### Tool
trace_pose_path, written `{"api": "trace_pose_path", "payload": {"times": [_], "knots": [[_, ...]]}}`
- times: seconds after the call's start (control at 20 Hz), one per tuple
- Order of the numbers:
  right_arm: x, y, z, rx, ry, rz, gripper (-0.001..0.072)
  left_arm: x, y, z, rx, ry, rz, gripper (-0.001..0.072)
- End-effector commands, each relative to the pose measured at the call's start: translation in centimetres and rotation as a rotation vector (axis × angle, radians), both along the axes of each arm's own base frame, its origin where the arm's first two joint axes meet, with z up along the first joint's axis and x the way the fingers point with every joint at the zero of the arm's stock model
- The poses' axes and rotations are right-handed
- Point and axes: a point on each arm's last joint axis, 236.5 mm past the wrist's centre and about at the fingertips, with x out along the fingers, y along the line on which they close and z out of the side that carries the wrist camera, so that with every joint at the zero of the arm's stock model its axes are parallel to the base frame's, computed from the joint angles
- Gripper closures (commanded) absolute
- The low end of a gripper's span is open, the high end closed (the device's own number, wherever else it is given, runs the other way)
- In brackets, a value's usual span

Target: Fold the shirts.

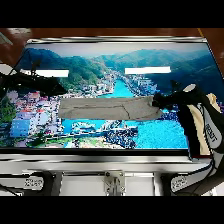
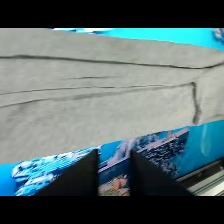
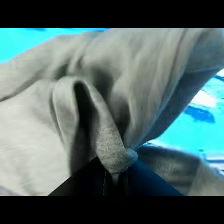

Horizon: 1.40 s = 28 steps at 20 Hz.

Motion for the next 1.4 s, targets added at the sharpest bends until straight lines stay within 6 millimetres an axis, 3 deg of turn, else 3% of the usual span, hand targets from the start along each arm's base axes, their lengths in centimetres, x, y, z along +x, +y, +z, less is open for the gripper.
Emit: {"api": "trace_pose_path", "payload": {"times": [0.0,0.1,0.25,0.45,0.7,0.9,1.0,1.1,1.2,1.35], "knots": [[-0.1,0.0,6.1,0.017,-0.093,0.006,0.0655,1.4,-5.0,0.9,-0.067,-0.066,-0.018,0.0674],[-1.2,-0.4,10.2,0.026,-0.132,0.002,0.0655,1.4,-9.7,-0.3,-0.071,-0.080,-0.070,0.0673],[-3.7,-0.9,15.7,0.030,-0.180,0.003,0.0655,-0.8,-18.5,-3.2,-0.118,-0.043,-0.174,0.0673],[-7.3,-0.8,21.4,0.030,-0.225,-0.014,0.0655,-2.1,-27.8,-5.2,-0.249,-0.035,-0.162,0.0673],[-10.9,0.6,25.6,0.044,-0.250,-0.029,0.0655,-7.0,-37.5,-7.3,-0.408,0.064,-0.250,0.0674],[-11.7,1.1,27.3,0.060,-0.277,-0.060,0.0654,-10.7,-42.4,-9.2,-0.425,0.133,-0.332,0.0676],[-11.5,1.4,27.7,0.083,-0.285,-0.066,0.0655,-11.4,-43.0,-8.7,-0.443,0.141,-0.380,0.0676],[-11.0,1.6,28.2,0.102,-0.306,-0.084,0.0655,-8.4,-40.9,-7.8,-0.427,0.079,-0.349,0.0677],[-10.4,1.9,28.4,0.102,-0.322,-0.094,0.0655,-3.1,-36.0,-5.3,-0.379,-0.032,-0.288,0.0677],[-8.8,5.6,27.7,0.126,-0.335,-0.038,0.0655,4.5,-24.7,2.2,-0.285,-0.253,-0.173,0.0677]]}}
